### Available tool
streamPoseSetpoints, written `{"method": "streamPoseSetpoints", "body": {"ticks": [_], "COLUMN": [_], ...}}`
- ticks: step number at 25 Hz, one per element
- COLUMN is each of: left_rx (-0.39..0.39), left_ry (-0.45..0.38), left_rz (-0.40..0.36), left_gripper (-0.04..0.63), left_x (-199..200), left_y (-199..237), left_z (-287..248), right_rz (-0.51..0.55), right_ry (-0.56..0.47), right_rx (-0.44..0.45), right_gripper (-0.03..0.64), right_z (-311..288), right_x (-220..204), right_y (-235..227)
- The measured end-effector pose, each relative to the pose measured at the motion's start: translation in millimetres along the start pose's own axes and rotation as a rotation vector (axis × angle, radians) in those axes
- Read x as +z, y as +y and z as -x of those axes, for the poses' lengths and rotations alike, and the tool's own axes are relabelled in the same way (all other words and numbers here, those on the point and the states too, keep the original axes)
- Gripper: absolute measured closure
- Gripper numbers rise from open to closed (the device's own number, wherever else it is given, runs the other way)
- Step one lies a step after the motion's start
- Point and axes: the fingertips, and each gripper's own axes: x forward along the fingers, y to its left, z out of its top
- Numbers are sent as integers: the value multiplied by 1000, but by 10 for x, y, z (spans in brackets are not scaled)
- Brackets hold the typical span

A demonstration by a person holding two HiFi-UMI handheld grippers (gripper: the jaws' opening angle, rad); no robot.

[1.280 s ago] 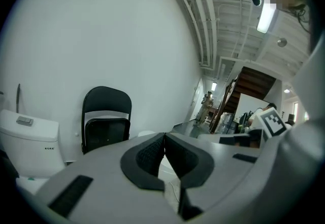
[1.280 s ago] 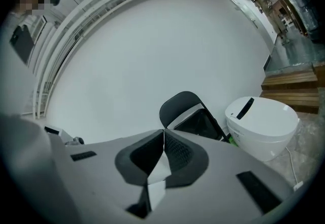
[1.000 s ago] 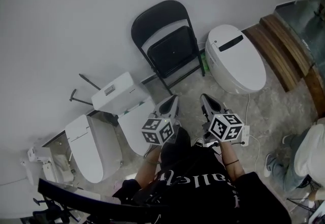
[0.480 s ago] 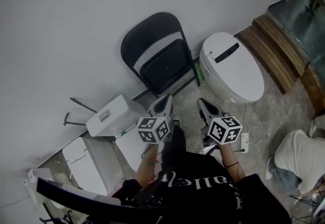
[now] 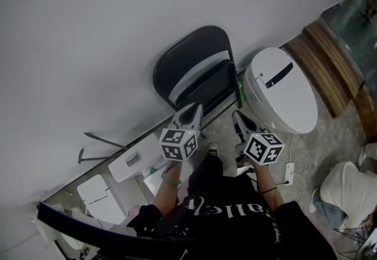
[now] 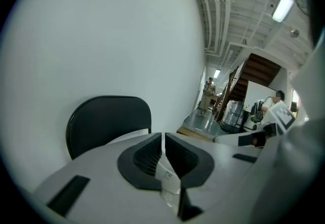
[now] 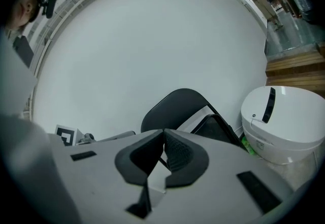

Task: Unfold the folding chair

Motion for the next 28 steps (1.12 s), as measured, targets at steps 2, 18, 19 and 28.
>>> {"method": "streamPoseSetpoints", "body": {"ticks": [2, 18, 19, 28], "left_rx": [-13, 195, 219, 127], "left_ry": [14, 31, 67, 363], "left_rz": [13, -36, -68, -159], "left_gripper": [589, 405, 385, 333], "left_x": [40, 723, 751, 570], "left_y": [197, 1831, 1971, 2348], "left_z": [-116, -561, -604, -1193], "right_rz": [2, -56, -78, -306], "right_ry": [3, 270, 294, 417], "right_rx": [-12, 76, 86, 26], "right_gripper": [601, 553, 495, 390], "right_z": [-240, -1673, -1777, -2483], "right_x": [46, -20, -65, -553], "right_y": [-8, -454, -513, -1214]}}
